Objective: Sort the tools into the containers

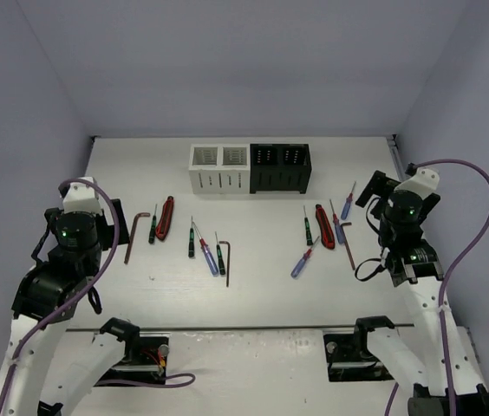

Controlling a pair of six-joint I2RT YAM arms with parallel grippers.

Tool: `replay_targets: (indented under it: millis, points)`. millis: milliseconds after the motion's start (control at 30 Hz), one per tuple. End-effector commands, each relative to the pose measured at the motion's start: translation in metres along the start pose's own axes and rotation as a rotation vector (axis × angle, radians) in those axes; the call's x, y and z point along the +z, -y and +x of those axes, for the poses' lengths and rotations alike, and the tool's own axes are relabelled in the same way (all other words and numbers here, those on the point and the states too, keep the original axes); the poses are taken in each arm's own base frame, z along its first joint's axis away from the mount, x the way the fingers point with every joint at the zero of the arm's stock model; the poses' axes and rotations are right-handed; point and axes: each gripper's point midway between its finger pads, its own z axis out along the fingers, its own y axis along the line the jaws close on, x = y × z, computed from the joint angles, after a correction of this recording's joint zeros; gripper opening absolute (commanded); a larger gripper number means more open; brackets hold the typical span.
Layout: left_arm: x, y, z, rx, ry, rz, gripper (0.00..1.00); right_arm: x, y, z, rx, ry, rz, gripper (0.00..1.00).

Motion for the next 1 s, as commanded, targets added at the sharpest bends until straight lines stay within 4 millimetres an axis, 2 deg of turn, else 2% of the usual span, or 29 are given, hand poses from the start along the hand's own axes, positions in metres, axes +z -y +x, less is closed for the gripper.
replay_targets:
  millis: [0, 100, 167, 233, 400, 533, 567, 633, 800, 967]
  points:
    - [0.003, 0.009, -0.015, -0.015, -0.007, 0.021, 0.82, 0.017, -0.011, -0.010, 0.038, 0.001, 0.014, 1.00]
    - [0.012, 0.017, -0.010, -0.010, -0.043, 0.032, 0.82, 0.043, -0.026, 0.021, 0.020, -0.135, 0.004, 1.00]
    - [0.015, 0.023, -0.007, -0.011, -0.065, 0.046, 0.82, 0.055, -0.020, 0.036, 0.053, -0.204, 0.097, 1.00]
    - [0.019, 0.030, -0.006, -0.009, -0.087, 0.066, 0.82, 0.071, -0.021, 0.049, 0.040, -0.270, 0.142, 1.00]
    - [0.025, 0.042, 0.000, 0.003, -0.129, 0.107, 0.82, 0.112, -0.030, 0.077, 0.042, -0.430, 0.177, 1.00]
    - [0.025, 0.045, 0.007, -0.012, -0.146, 0.123, 0.82, 0.134, -0.026, 0.090, 0.044, -0.501, 0.218, 1.00]
    - [0.025, 0.045, 0.009, -0.015, -0.148, 0.122, 0.82, 0.142, -0.022, 0.100, 0.033, -0.532, 0.235, 0.97]
    - [0.026, 0.045, 0.013, -0.008, -0.156, 0.121, 0.82, 0.150, -0.023, 0.102, 0.021, -0.551, 0.233, 0.91]
    - [0.027, 0.042, 0.017, 0.009, -0.166, 0.106, 0.82, 0.175, -0.012, 0.129, -0.008, -0.653, 0.256, 0.73]
    - [0.029, 0.038, 0.020, 0.029, -0.175, 0.086, 0.82, 0.187, -0.016, 0.151, -0.013, -0.719, 0.243, 0.64]
